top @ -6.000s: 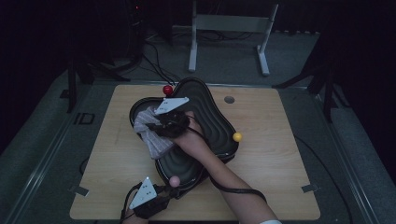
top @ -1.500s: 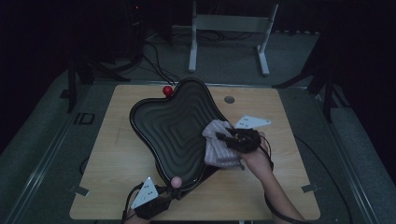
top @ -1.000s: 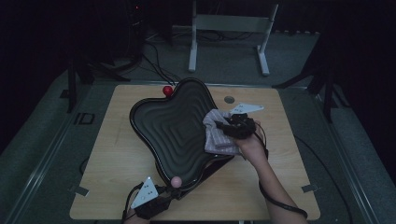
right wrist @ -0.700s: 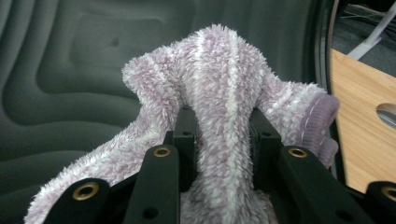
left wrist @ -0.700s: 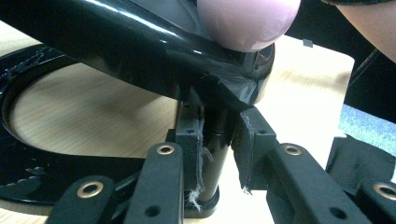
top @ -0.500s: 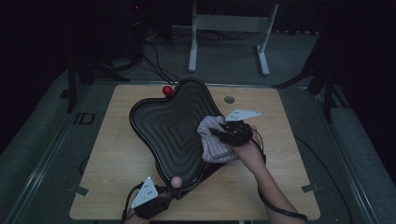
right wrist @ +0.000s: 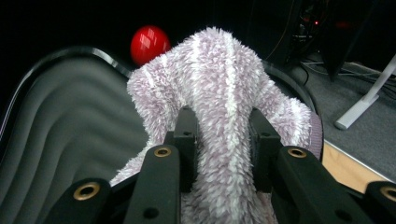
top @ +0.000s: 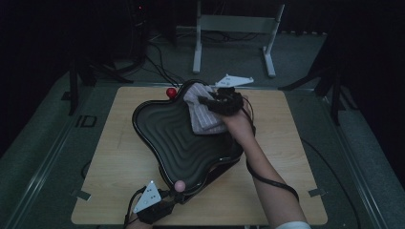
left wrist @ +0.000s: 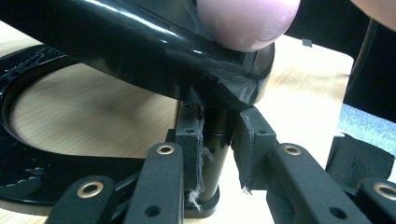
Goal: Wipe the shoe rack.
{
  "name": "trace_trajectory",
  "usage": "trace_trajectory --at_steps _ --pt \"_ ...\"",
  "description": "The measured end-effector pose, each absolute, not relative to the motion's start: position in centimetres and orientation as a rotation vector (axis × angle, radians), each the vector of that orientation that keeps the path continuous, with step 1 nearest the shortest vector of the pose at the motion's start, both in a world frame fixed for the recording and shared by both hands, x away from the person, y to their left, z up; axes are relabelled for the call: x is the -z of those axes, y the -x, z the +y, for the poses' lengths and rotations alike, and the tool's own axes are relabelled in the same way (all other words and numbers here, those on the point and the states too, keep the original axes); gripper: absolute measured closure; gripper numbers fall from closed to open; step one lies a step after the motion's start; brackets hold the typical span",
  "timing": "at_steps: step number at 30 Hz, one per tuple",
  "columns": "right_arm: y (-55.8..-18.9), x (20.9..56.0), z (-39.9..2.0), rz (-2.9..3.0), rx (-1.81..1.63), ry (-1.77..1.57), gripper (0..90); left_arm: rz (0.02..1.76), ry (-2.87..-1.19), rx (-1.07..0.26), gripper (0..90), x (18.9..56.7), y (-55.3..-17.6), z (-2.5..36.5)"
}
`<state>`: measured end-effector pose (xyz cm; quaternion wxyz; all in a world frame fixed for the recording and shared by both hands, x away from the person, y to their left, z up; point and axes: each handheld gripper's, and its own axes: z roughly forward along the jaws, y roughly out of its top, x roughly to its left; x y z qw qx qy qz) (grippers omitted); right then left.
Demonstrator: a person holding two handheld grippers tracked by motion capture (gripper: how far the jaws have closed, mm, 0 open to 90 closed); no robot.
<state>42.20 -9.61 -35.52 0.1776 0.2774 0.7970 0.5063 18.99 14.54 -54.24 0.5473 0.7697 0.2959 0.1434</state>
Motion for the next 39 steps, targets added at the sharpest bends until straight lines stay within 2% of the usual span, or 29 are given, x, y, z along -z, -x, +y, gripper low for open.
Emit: trace_trajectory --at_steps 7,14,27,39 --pt "-44.9 34.4 -6.7 2.262 -1.37 -0.781 70.5 0.702 -1.824 -0.341 73.8 54.2 -19.0 14.6" --pt "-46.6 36.6 -5.6 2.309 -1.279 -0.806 70.5 0.703 -1.822 -0.34 73.8 54.2 -19.0 14.6" --pt "-45.9 37.9 -8.3 2.311 -1.264 -0.846 70.4 0.705 -1.819 -0.343 73.9 54.2 -19.0 14.6" --pt "-43.6 40.0 -11.9 2.36 -1.237 -0.824 70.4 0.707 -1.823 -0.345 73.9 54.1 -19.0 14.6"
